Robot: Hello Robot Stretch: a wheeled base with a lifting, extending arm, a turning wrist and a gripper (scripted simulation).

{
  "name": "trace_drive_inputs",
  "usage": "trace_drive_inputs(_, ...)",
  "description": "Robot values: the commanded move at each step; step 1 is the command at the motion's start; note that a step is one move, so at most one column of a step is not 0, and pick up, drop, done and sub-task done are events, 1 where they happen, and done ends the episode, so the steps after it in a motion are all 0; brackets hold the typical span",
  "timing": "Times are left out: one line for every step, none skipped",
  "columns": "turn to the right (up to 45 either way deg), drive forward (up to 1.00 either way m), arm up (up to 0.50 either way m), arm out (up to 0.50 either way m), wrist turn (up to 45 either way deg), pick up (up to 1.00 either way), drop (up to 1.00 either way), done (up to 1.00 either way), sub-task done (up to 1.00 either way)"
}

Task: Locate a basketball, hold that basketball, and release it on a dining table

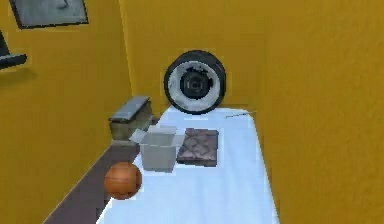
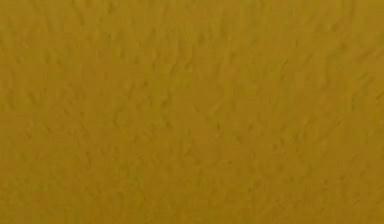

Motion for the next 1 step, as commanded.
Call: trace_drive_inputs(-45.0, 0.00, 0.00, 0.00, 0.0, 0.00, 0.00, 0.00, 0.00)
